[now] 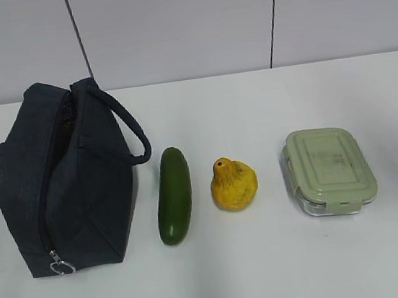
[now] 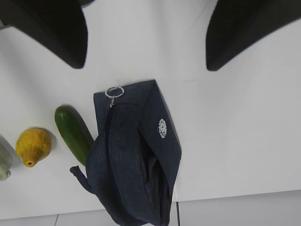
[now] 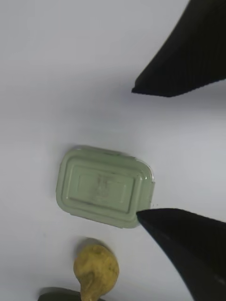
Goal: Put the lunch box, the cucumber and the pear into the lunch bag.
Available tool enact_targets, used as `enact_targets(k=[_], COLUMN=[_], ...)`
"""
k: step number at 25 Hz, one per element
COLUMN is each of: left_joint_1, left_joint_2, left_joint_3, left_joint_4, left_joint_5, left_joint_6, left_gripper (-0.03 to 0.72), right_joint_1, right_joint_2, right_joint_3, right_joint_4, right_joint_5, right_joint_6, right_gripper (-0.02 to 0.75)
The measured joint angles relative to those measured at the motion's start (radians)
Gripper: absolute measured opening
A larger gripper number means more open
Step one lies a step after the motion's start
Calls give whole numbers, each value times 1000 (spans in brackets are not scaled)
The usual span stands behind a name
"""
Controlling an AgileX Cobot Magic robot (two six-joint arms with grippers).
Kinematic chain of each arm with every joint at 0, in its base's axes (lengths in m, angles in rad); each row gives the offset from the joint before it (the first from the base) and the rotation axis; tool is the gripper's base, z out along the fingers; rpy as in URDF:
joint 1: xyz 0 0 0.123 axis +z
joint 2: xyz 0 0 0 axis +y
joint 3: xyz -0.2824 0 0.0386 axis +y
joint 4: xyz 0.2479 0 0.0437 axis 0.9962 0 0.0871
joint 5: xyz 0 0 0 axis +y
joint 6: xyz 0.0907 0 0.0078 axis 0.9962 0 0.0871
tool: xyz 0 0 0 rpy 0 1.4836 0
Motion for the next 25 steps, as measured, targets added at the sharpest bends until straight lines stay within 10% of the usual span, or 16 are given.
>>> enact_targets(k=[12,25], left_joint_1=[0,0], left_joint_2=[0,0], left_joint_3=[0,0], left_joint_4=[0,0], left_joint_5=[0,0], left_joint_6=[0,0], left_gripper=[466,466], right_joint_1=[-22,-268], right_joint_2=[402,511], right_joint_3=[-234,-238], right_joint_4=[79,473], right_joint_5=[80,79], right_joint_6=[-82,-374], right_gripper=[571,571])
